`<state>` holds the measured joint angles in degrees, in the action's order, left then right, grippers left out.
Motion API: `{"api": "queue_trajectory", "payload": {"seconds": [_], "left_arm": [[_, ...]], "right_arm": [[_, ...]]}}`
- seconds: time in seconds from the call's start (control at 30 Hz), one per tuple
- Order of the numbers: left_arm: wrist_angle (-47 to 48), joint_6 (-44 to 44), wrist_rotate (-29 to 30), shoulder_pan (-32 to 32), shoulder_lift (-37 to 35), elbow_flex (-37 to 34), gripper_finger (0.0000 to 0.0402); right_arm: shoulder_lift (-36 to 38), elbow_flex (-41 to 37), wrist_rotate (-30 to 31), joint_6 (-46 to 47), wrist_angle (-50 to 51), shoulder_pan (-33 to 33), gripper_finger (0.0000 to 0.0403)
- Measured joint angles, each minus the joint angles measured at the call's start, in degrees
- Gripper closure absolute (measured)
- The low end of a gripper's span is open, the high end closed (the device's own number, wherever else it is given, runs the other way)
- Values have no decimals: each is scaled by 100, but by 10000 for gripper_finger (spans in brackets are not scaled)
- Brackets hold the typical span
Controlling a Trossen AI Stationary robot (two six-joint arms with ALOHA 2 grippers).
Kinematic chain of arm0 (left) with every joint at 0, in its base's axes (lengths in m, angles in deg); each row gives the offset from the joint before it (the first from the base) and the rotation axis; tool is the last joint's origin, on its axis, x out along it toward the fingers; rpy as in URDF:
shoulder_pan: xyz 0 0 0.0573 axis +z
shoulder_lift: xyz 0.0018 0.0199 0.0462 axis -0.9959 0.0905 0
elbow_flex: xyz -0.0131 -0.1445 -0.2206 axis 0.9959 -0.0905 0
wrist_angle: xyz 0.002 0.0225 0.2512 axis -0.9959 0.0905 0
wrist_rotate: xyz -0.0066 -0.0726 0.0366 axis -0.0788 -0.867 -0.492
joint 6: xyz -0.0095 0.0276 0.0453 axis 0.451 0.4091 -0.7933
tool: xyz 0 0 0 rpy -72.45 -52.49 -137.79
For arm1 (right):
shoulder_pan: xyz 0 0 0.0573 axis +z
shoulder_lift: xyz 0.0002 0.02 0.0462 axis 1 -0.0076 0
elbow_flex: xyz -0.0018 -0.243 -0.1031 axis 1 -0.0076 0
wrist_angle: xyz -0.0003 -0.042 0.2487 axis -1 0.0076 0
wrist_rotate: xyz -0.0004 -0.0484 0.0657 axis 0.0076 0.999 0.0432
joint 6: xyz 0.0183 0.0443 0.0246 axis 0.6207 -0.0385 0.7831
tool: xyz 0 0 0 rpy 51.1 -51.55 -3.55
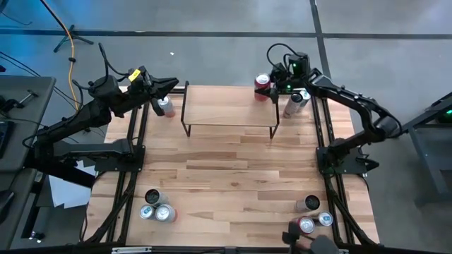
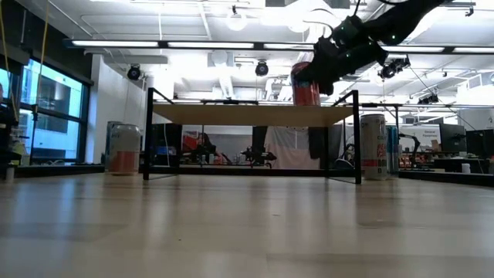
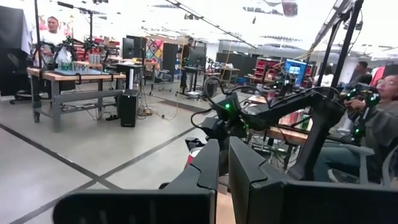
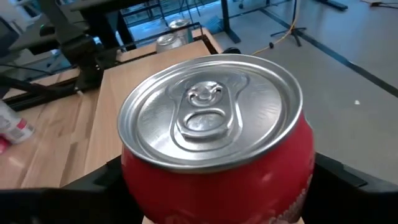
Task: Place canned beverage on shelf
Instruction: Put the top red soda can on the shelf
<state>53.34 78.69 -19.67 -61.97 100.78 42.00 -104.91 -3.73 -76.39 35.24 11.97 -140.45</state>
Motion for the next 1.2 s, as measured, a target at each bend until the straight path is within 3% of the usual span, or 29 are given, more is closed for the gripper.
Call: {"api": "queue_trajectory", "payload": {"seconds": [0.5,0.77,1.2], "left_arm": [[17,23,23,2,51,0,401],[41,129,26,2,102,0,401],[34,171,24,1,125,0,402]], "right_arm": [[-35,4,87,-316,248,-99,101],[-17,22,737,-119,256,-99,100],[-19,22,558,-141,303,-86,100]]}}
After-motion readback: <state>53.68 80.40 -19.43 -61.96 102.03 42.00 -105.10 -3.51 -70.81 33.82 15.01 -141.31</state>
